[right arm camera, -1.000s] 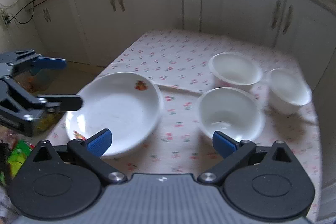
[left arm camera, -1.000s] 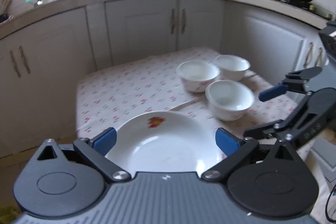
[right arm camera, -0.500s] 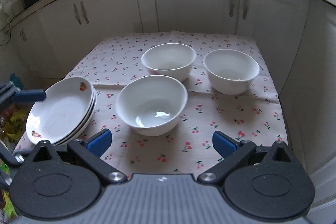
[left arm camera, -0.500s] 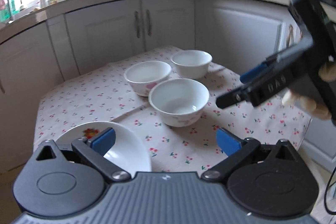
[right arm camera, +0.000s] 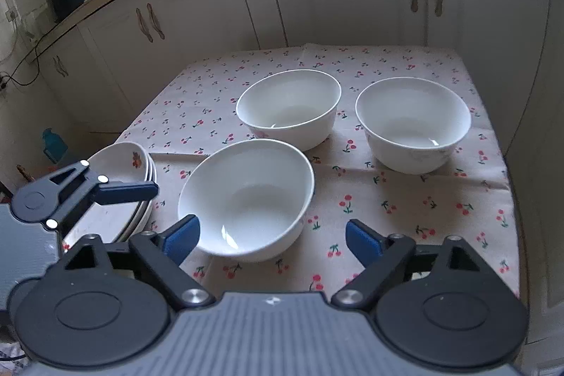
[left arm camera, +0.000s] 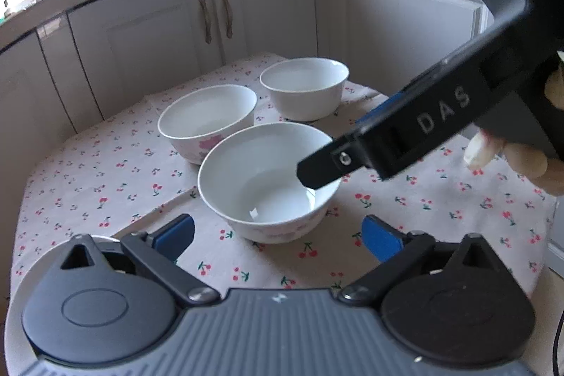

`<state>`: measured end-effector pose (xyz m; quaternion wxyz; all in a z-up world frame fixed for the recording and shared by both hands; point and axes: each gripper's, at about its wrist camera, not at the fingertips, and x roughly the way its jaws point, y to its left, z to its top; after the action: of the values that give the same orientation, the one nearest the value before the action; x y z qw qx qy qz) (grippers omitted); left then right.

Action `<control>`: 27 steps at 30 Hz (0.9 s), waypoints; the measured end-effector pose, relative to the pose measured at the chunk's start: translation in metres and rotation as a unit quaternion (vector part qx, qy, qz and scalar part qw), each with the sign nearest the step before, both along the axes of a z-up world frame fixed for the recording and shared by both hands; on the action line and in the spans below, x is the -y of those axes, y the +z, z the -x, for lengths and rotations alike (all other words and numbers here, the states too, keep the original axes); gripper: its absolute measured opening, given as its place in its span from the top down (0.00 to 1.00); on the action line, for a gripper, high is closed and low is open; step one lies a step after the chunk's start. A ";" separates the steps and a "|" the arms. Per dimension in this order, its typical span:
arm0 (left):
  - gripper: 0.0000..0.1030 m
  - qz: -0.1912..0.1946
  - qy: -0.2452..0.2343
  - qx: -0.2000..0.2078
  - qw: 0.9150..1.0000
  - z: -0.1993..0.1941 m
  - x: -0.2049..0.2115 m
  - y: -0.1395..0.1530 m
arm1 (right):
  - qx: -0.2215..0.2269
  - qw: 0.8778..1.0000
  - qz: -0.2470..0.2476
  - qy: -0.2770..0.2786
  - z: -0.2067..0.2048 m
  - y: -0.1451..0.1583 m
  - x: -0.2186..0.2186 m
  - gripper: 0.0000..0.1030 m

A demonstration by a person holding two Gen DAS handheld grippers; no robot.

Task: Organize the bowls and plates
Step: 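Move the right gripper into a white bowl and grasp its rim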

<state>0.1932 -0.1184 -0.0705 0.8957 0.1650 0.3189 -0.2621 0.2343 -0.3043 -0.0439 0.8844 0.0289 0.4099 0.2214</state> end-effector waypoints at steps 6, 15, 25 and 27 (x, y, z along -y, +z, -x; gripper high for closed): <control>0.11 -0.019 -0.013 -0.010 1.000 -0.012 0.007 -0.010 | -0.022 0.999 -0.025 0.005 -0.024 -0.008 0.002 0.18; 0.15 -0.002 -0.010 -0.021 1.000 -0.020 0.003 -0.013 | -0.037 0.998 -0.044 0.010 -0.049 -0.018 -0.001 0.37; 0.20 0.014 -0.012 -0.025 1.000 -0.024 0.001 -0.012 | -0.034 0.999 -0.041 0.010 -0.057 -0.020 -0.008 0.50; 0.20 0.016 -0.013 -0.025 0.999 -0.024 0.000 -0.012 | -0.036 0.998 -0.043 0.010 -0.058 -0.020 -0.007 0.50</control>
<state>0.2174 -0.1187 -0.0825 0.8866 0.1479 0.3347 -0.2827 0.2923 -0.2971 -0.0637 0.8645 0.0706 0.4324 0.2464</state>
